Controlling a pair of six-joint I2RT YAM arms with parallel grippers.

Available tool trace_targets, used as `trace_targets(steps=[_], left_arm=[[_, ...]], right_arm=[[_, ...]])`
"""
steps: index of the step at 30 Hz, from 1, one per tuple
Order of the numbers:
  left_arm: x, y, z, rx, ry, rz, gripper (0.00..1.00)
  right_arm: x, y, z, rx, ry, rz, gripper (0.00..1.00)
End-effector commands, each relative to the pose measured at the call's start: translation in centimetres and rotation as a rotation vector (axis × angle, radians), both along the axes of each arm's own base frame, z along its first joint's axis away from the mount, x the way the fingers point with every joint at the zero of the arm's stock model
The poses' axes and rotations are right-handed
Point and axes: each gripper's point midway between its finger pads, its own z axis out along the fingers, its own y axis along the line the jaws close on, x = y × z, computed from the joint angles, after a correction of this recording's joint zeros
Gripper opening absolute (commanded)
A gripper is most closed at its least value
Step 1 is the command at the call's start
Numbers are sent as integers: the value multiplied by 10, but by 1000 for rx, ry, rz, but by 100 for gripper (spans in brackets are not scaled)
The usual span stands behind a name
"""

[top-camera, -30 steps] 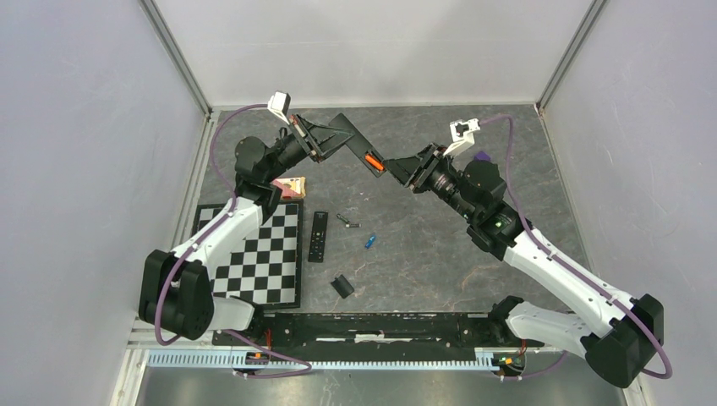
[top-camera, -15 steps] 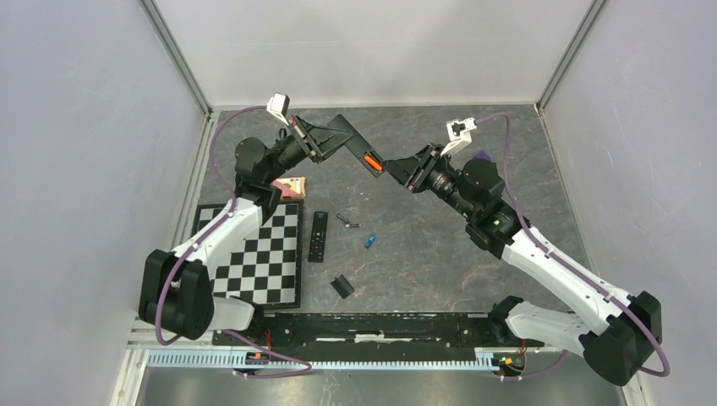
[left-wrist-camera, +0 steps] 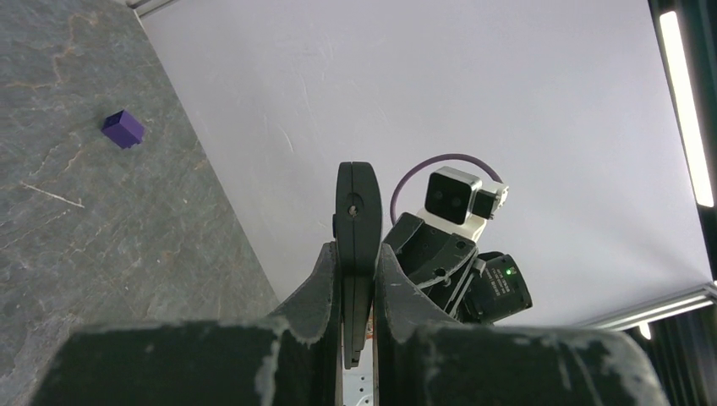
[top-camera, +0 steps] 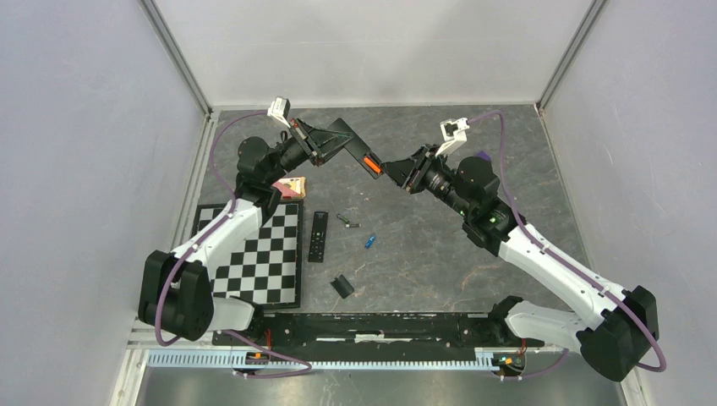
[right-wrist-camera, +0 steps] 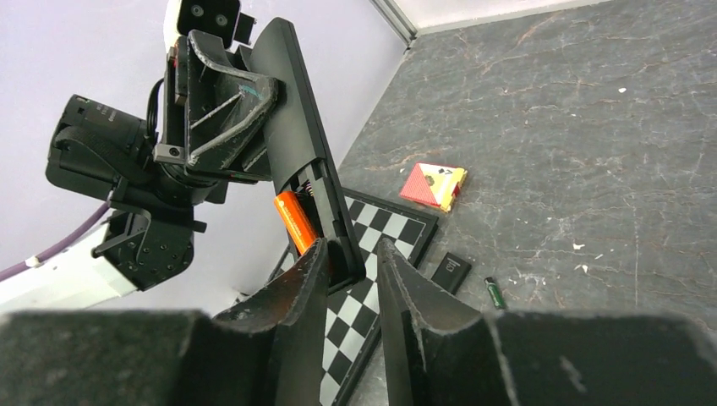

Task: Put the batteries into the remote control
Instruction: Load the battery into the remote control.

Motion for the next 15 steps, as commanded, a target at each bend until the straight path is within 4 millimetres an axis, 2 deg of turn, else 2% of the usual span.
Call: trace_targets(steps=[1,7,15], left_arm=[[-4,9,29,-39,-81,62,2],[-4,11,25,-28,-75,79,2],[-7,9,24,-23,-87,60,2]], right_arm=[[-5,6,-11,-68,1,52,33],[-5,6,-9,-98,-37,64,35],[-8,12,-16,-129,-50,113,37]])
